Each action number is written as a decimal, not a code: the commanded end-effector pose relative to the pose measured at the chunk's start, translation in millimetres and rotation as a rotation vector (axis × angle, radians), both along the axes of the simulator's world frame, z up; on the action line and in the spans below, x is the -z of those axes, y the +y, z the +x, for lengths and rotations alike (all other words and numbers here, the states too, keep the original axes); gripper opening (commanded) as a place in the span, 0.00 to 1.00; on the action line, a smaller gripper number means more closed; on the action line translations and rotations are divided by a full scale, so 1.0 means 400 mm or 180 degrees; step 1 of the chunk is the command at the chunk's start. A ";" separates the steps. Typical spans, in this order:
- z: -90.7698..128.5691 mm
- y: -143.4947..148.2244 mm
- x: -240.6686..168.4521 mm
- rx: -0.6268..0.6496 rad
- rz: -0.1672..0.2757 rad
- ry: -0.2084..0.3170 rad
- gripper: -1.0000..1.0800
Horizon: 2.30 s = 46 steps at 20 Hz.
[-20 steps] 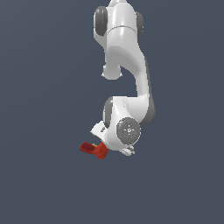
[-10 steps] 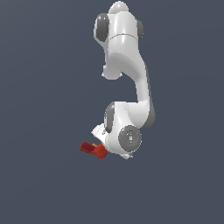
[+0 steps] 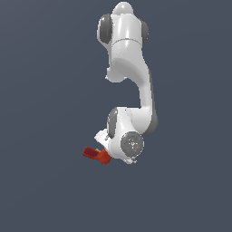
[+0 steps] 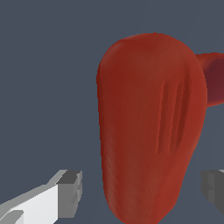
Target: Pick up the object and move it to a goal position.
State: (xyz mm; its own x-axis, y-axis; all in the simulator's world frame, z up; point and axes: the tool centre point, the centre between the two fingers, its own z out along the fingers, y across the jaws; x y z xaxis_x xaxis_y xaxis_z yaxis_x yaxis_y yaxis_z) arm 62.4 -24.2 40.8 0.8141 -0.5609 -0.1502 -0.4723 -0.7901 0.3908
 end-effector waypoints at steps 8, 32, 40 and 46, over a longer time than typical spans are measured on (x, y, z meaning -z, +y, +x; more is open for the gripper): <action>-0.011 -0.007 0.025 0.0004 -0.0003 0.0002 0.00; -0.073 -0.065 -0.059 0.0005 -0.0001 0.0001 0.00; -0.131 -0.123 -0.141 0.0005 0.0001 0.0002 0.00; -0.155 -0.148 -0.178 0.0006 -0.0001 0.0002 0.00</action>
State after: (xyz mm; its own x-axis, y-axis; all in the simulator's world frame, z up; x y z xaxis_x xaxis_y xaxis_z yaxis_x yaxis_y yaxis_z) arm 1.4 -81.4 107.0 0.8122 -0.5628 -0.1536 -0.4725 -0.7890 0.3928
